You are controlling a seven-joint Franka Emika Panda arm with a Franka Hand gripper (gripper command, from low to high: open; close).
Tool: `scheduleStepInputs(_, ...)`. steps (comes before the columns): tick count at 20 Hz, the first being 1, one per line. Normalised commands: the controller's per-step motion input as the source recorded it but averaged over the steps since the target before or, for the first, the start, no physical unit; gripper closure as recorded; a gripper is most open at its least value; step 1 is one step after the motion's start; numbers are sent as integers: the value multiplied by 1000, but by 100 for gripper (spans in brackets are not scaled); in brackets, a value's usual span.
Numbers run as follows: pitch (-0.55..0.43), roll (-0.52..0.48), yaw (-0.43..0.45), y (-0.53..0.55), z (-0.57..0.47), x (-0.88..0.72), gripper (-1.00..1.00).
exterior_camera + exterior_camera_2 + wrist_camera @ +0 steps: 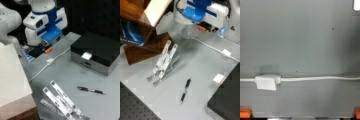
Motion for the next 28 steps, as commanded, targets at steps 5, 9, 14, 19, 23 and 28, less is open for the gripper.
scheduleStepInputs(5,82,-53,260,-74,23,26,-100)
scheduleStepInputs(9,161,-116,240,-298,196,111,-100)
scheduleStepInputs(14,195,-128,189,-461,252,235,-100)
scheduleStepInputs(19,249,-189,154,-380,204,360,-100)
scheduleStepInputs(23,216,-217,32,-155,247,411,-100)
scheduleStepInputs(28,305,-141,5,-22,277,430,-100)
